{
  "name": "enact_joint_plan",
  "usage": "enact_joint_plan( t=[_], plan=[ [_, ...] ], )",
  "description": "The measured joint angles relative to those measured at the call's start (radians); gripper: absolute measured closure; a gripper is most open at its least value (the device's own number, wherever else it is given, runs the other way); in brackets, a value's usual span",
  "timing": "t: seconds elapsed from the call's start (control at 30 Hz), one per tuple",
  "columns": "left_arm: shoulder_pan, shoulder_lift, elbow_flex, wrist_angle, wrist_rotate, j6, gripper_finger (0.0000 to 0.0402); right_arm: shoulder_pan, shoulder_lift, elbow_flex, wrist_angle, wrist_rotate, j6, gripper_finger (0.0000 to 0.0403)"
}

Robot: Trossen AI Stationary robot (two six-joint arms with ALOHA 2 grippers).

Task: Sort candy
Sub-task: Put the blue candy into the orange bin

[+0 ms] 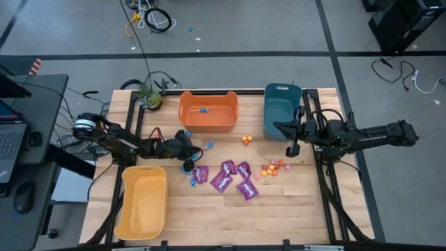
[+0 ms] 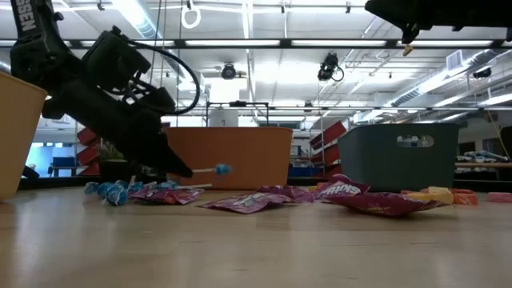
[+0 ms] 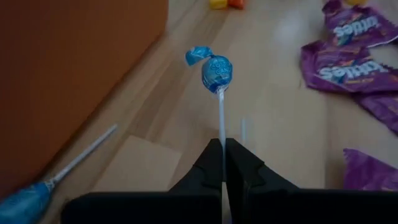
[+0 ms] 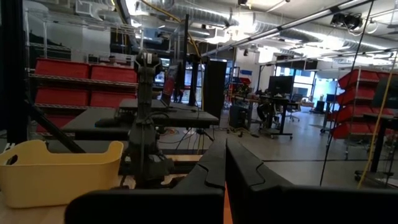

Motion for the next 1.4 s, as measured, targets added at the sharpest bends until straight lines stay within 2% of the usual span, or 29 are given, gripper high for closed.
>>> enact_joint_plan(
  t=[0.2, 0.5, 0.7, 0.93, 1.03, 1.27, 1.4],
  plan=[
    [0.0, -0.089, 0.0, 0.027, 0.04, 0.055, 0.0401, -0.001, 0.0, 0.0, 0.009, 0.0, 0.0, 0.0403],
    [0.0, -0.237, 0.0, 0.062, 0.042, 0.17, 0.0401, -0.001, 0.0, 0.0, 0.011, 0.0, 0.0, 0.0402],
    [0.017, -0.301, 0.0, 0.106, -0.013, 0.228, 0.0401, -0.001, 0.0, 0.0, 0.018, 0.0, 0.0, 0.0402],
    [0.076, -0.331, 0.0, 0.104, -0.106, 0.213, 0.0401, -0.001, 0.0, 0.0, 0.017, 0.0, 0.0, 0.0402],
    [0.115, -0.33, 0.0, 0.097, -0.134, 0.155, 0.0401, -0.001, 0.0, 0.0, 0.017, 0.0, 0.0, 0.0402],
    [0.168, -0.33, 0.007, 0.084, -0.136, 0.087, 0.0401, -0.001, 0.0, 0.0, 0.017, 0.0, 0.0, 0.0402],
    [0.18, -0.33, 0.058, -0.037, -0.133, 0.089, 0.0401, -0.001, 0.0, 0.0, 0.017, 0.0, 0.0, 0.0402]
  ],
)
